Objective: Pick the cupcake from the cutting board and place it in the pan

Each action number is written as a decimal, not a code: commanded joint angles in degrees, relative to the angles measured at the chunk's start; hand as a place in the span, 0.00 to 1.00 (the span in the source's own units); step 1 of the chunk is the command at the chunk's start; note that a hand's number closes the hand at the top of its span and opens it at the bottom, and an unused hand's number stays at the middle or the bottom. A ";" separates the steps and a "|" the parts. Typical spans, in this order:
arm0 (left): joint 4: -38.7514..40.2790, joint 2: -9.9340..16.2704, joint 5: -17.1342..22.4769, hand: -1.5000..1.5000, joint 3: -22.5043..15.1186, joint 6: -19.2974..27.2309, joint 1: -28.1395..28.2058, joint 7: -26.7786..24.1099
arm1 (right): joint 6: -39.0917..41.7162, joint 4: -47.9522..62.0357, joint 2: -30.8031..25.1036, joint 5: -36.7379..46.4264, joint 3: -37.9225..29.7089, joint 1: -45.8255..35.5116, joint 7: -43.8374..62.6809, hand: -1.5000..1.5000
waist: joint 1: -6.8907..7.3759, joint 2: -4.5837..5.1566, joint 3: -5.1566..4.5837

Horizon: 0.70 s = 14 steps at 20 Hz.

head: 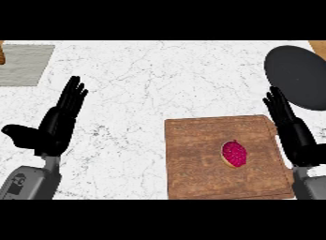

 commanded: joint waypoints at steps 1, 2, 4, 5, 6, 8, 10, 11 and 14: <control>1.80 0.21 0.62 0.50 1.57 -0.92 -1.16 -0.29 | 7.35 1.10 -2.63 -0.11 2.47 -3.93 1.35 1.00 | 0.54 0.10 2.32; 0.20 0.37 -1.31 0.50 0.72 1.55 -1.00 0.66 | 12.81 0.38 -3.00 -0.35 6.38 -4.82 1.57 1.00 | 1.73 0.08 2.38; 1.34 2.59 -2.51 0.50 1.73 1.51 -3.73 1.03 | 23.37 0.01 -4.49 -1.03 12.00 -7.58 0.81 1.00 | 3.89 0.81 2.51; 0.80 3.13 -3.74 0.50 1.43 2.38 -2.69 0.80 | 28.38 -0.86 -5.37 -1.66 14.56 -7.46 0.60 1.00 | 5.11 0.60 2.58; 1.15 4.28 -4.36 0.50 1.62 1.92 -4.05 0.91 | 32.64 -1.32 -5.92 -1.21 17.70 -8.91 1.03 1.00 | 6.34 1.01 2.59; 3.69 3.32 -3.64 0.50 2.22 2.62 -2.42 2.43 | 33.27 2.48 -12.02 5.07 12.22 -11.32 -10.64 1.00 | 1.79 0.42 2.50; 2.84 3.72 -4.88 0.50 2.71 4.73 -4.01 4.18 | 31.15 4.16 -13.59 6.89 6.95 -9.73 -22.21 0.00 | 0.51 0.22 2.58; 3.45 2.94 -5.32 0.50 2.33 5.23 -3.63 4.02 | 31.05 5.10 -15.40 7.37 4.92 -8.88 -25.29 0.00 | 0.07 0.17 2.54; 3.14 2.43 -5.47 0.50 2.44 5.32 -2.87 3.69 | 31.06 7.01 -20.35 10.22 0.78 -10.02 -32.28 0.00 | 0.10 0.06 2.47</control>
